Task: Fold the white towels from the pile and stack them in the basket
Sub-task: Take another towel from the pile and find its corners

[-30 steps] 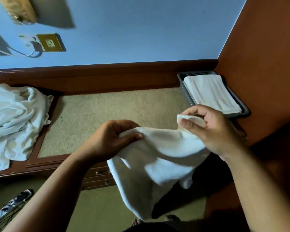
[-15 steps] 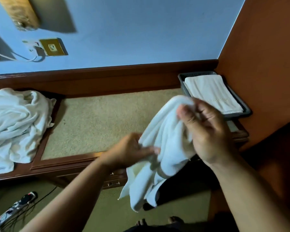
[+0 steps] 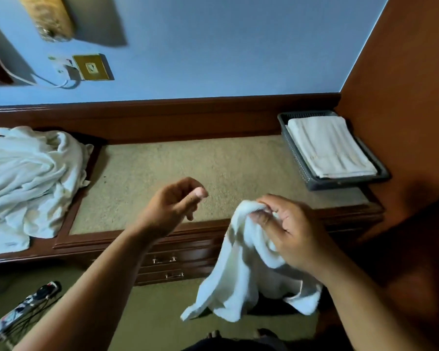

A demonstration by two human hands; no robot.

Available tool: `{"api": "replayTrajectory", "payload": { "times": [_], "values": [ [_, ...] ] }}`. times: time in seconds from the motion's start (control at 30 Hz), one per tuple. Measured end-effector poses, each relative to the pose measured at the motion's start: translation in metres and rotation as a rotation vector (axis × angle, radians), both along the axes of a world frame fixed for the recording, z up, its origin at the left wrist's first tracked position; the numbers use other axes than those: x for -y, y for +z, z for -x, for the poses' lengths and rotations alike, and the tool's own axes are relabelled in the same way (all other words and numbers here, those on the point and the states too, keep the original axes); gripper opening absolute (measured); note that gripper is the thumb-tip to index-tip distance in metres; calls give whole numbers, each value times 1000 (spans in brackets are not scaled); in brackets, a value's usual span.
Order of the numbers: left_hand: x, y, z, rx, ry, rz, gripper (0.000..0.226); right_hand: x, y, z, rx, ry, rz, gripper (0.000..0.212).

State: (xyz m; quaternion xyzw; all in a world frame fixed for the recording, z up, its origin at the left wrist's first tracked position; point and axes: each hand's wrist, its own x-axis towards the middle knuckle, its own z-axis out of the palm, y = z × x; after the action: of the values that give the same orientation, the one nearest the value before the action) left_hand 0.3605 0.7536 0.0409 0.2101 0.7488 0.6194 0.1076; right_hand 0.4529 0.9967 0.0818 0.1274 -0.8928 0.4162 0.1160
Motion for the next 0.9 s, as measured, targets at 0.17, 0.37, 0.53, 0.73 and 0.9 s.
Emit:
{"api": "replayTrajectory", "payload": {
  "times": [0.17, 0.37, 0.53, 0.73, 0.9],
  "values": [
    [-36, -48, -28, 192, -281, 168, 42, 22, 26, 8, -51, -85, 245, 13],
    [-5, -133, -45, 310, 73, 394, 22, -21, 51, 22, -143, -264, 567, 14],
    [15, -100, -34, 119, 394, 371, 32, -54, 9, 29, 224, -463, 43, 37],
    [-25, 20, -43, -393, 45, 292, 29, 14, -30, 8, 445, -57, 10, 80],
    [-11, 28, -31, -532, -48, 343, 19, 30, -21, 7, 249, 21, 215, 15]
  ]
}}
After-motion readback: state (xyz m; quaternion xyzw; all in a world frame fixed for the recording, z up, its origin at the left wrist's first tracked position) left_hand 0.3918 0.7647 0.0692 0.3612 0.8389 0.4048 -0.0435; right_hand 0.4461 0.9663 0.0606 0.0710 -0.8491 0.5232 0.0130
